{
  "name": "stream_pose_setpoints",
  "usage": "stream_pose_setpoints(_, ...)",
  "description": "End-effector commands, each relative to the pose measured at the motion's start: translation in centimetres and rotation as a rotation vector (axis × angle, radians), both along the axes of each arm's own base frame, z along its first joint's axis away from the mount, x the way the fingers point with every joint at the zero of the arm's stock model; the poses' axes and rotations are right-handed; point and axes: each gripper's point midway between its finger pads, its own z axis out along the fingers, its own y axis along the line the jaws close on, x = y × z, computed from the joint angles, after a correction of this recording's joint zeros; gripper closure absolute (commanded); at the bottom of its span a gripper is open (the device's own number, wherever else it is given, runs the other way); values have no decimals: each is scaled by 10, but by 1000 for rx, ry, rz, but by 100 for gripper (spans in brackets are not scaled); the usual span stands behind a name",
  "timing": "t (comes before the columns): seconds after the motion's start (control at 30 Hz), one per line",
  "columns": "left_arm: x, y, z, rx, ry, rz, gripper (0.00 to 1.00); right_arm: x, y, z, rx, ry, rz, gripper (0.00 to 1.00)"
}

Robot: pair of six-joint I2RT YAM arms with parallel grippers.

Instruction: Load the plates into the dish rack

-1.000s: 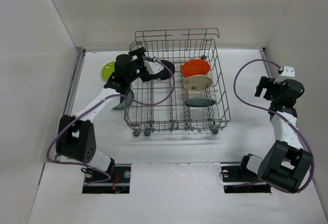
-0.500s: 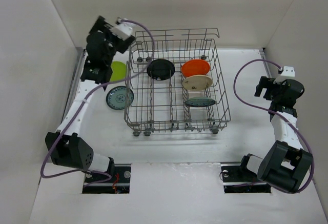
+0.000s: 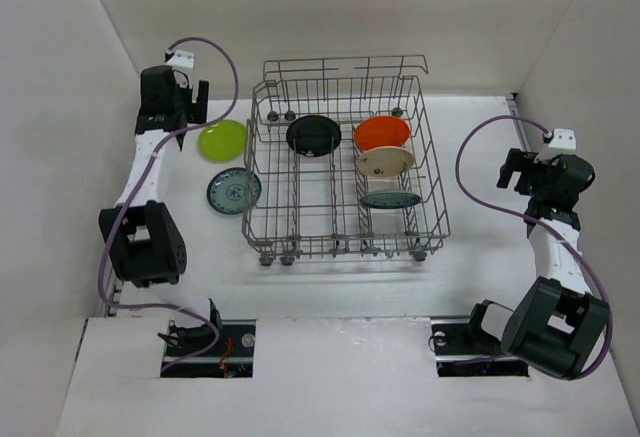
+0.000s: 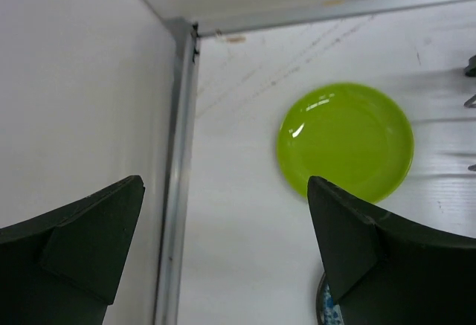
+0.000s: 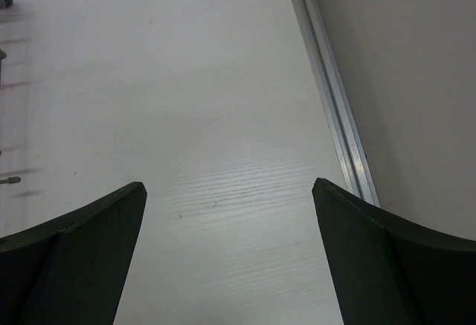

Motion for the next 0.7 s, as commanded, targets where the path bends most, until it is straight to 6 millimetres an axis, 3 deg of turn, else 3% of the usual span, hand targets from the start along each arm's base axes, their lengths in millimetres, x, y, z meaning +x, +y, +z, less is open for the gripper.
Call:
stream_pose_setpoints(0.0, -4, 4, -17, -194, 73, 69, 8, 7, 0, 23, -27, -70, 9, 0)
stream_pose_setpoints(0.1, -2, 11, -49, -377, 146, 107, 0, 7, -1, 23, -26, -68, 3, 0)
stream_pose_setpoints(0.23, 2, 9, -78, -570, 205, 117, 0, 7, -3, 22, -31, -64, -9, 0)
stream_pose_setpoints(0.3, 4, 9, -86, -649, 224, 129, 4, 7, -4, 21, -31, -61, -10, 0)
stream_pose_setpoints(0.5, 15, 7, -108, -811, 279, 135, 38, 7, -5, 21, -32, -54, -16, 0)
stream_pose_setpoints(0.67, 22, 4, -126, -849, 328, 143, 32, 9, -7, 19, -30, -44, -20, 0)
